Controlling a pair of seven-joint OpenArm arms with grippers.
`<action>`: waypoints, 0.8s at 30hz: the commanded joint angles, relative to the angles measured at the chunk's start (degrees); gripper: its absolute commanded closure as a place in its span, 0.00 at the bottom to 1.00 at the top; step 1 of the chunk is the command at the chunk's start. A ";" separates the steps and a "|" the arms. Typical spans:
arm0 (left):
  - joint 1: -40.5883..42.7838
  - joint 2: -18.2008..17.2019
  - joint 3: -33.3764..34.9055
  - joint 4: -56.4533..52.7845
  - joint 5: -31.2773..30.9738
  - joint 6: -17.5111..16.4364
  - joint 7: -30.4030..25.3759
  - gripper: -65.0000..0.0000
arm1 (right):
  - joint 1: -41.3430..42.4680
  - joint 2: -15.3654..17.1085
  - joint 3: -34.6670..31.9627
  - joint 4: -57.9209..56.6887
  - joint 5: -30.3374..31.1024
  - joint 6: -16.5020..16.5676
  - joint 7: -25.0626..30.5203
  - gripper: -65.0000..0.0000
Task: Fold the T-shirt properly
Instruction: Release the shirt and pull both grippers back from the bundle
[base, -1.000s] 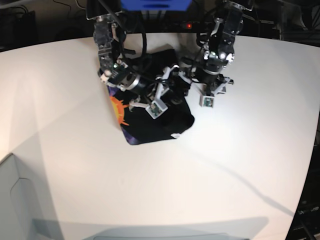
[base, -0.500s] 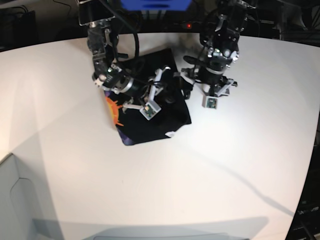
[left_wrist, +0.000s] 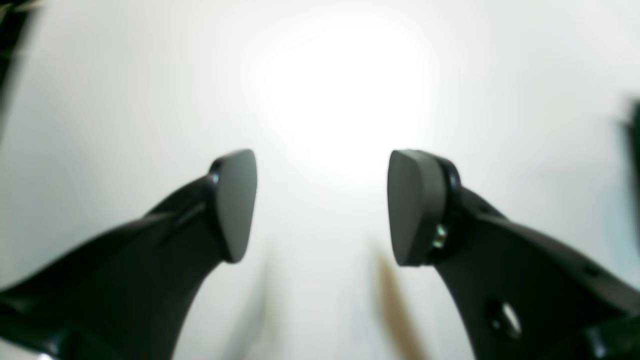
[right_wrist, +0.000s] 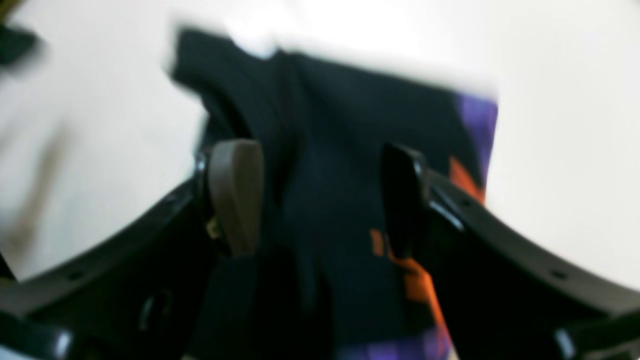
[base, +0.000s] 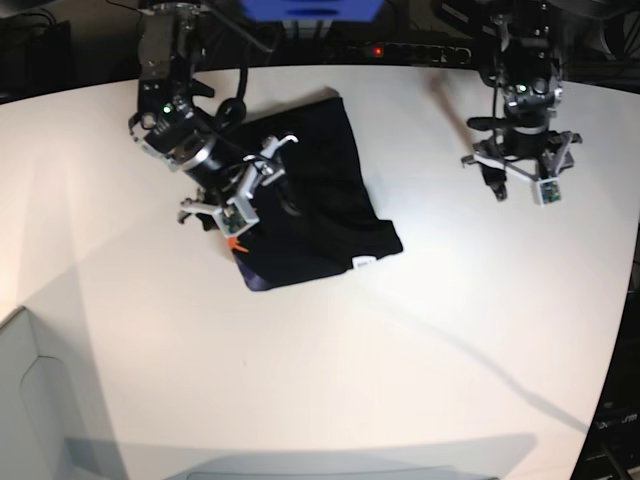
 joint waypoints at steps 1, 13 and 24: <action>0.05 0.08 -1.68 1.08 0.10 0.14 -0.78 0.39 | -0.09 -0.17 0.85 -0.06 0.88 0.56 1.39 0.41; -0.48 0.34 -6.07 0.90 0.10 0.06 -0.78 0.39 | -8.00 2.21 -2.49 -2.79 0.88 0.56 1.39 0.41; -0.31 0.34 -6.25 0.55 0.10 0.06 -0.78 0.39 | -8.44 5.81 -18.23 2.22 0.88 0.56 1.04 0.41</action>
